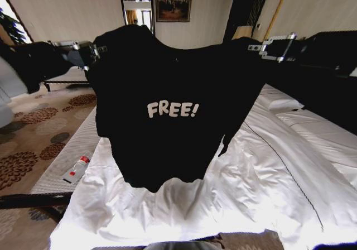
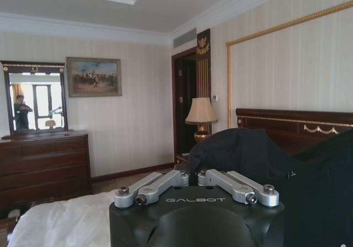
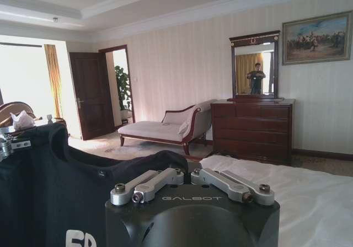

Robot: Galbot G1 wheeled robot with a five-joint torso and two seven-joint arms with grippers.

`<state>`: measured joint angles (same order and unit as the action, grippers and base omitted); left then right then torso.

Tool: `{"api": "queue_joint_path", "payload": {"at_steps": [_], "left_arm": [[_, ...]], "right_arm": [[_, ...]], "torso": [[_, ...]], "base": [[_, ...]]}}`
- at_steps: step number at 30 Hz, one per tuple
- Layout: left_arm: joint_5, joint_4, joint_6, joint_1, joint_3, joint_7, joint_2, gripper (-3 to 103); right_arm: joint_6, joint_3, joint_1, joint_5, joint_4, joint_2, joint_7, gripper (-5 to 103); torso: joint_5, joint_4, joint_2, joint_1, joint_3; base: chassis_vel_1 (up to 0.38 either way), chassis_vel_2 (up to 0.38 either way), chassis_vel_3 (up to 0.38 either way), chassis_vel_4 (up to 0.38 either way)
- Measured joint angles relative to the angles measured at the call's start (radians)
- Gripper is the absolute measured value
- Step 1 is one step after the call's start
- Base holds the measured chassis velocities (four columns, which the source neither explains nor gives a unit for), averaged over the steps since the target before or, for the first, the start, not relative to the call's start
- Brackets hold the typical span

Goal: Fold the clothes on the bed.

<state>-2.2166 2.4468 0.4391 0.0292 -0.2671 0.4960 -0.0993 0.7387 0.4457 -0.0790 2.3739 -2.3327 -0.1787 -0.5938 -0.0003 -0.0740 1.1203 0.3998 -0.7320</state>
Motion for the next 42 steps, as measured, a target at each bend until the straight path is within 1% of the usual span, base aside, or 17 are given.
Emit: {"api": "queue_joint_path", "payload": {"at_steps": [3,9,11,12,13,15,17,18,19,22,23,27,28,32,34,37,42], "left_arm": [[-0.056,0.011,0.049,-0.032,0.017,0.034,-0.032,2],[-0.041,0.020,0.076,-0.003,0.051,0.098,-0.001,2],[0.012,0.027,0.080,0.037,0.075,0.132,0.062,2],[0.061,0.028,0.088,0.071,0.089,0.166,0.124,2],[0.061,0.028,0.088,0.071,0.089,0.166,0.124,2],[0.172,0.011,0.093,0.143,0.117,0.208,0.230,2],[0.318,-0.030,0.092,0.192,0.199,0.228,0.330,2],[0.388,-0.055,0.092,0.212,0.237,0.228,0.371,2],[0.388,-0.055,0.092,0.212,0.237,0.228,0.371,2],[0.553,-0.155,0.089,0.280,0.321,0.213,0.482,2],[0.553,-0.155,0.089,0.280,0.321,0.213,0.482,2],[0.693,-0.338,0.075,0.279,0.443,0.177,0.633,2],[0.693,-0.338,0.075,0.279,0.443,0.177,0.633,2],[0.775,-0.492,0.074,0.248,0.518,0.134,0.743,2],[0.794,-0.526,0.074,0.243,0.530,0.119,0.763,2],[0.847,-0.621,0.078,0.241,0.543,0.073,0.808,2],[0.875,-0.716,0.086,0.243,0.529,0.026,0.838,2]], "right_arm": [[-0.001,-0.001,-0.007,0.024,-0.037,0.018,-0.030,1],[-0.002,-0.027,-0.035,0.019,-0.064,-0.003,-0.076,1],[-0.002,-0.067,-0.074,-0.038,-0.067,-0.048,-0.100,1],[-0.002,-0.104,-0.103,-0.095,-0.058,-0.087,-0.106,1],[-0.002,-0.104,-0.103,-0.095,-0.058,-0.087,-0.106,1],[-0.002,-0.187,-0.141,-0.219,-0.016,-0.164,-0.103,1],[-0.002,-0.280,-0.170,-0.369,0.054,-0.245,-0.084,1],[-0.002,-0.316,-0.182,-0.441,0.090,-0.276,-0.065,1],[-0.002,-0.316,-0.182,-0.441,0.090,-0.276,-0.065,1],[-0.003,-0.411,-0.193,-0.591,0.209,-0.358,-0.018,1],[-0.003,-0.411,-0.193,-0.591,0.209,-0.358,-0.018,1],[-0.016,-0.533,-0.165,-0.759,0.408,-0.482,0.029,1],[-0.016,-0.533,-0.165,-0.759,0.408,-0.482,0.029,1],[-0.070,-0.624,-0.142,-0.941,0.558,-0.561,0.114,1],[-0.081,-0.639,-0.140,-0.969,0.592,-0.577,0.133,1],[-0.128,-0.676,-0.134,-1.075,0.727,-0.636,0.227,1],[-0.184,-0.701,-0.117,-1.147,0.865,-0.704,0.281,1]], "torso": [[-0.0002,0.0001,0.000,0.001,0.000],[0.0003,-0.0003,0.000,0.000,0.000],[0.0001,-0.0003,0.000,0.000,0.000],[0.0000,-0.0003,0.000,0.000,0.000],[0.0000,-0.0003,0.000,0.000,0.000],[-0.0003,-0.0005,0.000,0.001,-0.001],[0.0004,-0.0001,-0.001,0.001,-0.001],[0.0004,-0.0001,-0.001,0.001,-0.001],[0.0004,-0.0001,-0.001,0.001,-0.001],[0.0000,-0.0005,-0.001,0.002,-0.001],[0.0000,-0.0005,-0.001,0.002,-0.001],[-0.0002,-0.0001,-0.001,0.001,-0.001],[-0.0002,-0.0001,-0.001,0.001,-0.001],[-0.0001,-0.0006,-0.001,0.001,-0.001],[0.0003,-0.0007,-0.001,0.001,-0.001],[0.0004,-0.0005,-0.001,0.001,-0.001],[0.0002,0.0000,0.000,0.001,0.000]], "base": [[0.000,0.000,0.000,0.000],[0.000,0.000,0.000,0.000],[0.000,0.000,0.000,0.000],[0.000,0.000,0.000,0.000],[0.000,0.000,0.000,0.000],[0.000,0.000,0.000,0.000],[0.000,0.000,0.000,0.000],[0.000,0.000,0.000,0.000],[0.000,0.000,0.000,0.000],[0.000,0.000,0.000,0.000],[0.000,0.000,0.000,0.000],[0.000,0.000,0.000,0.000],[0.000,0.000,0.000,0.000],[0.000,0.000,0.000,0.000],[0.000,0.000,0.000,0.000],[0.000,0.000,0.000,0.000],[0.000,0.000,0.000,0.000]]}}
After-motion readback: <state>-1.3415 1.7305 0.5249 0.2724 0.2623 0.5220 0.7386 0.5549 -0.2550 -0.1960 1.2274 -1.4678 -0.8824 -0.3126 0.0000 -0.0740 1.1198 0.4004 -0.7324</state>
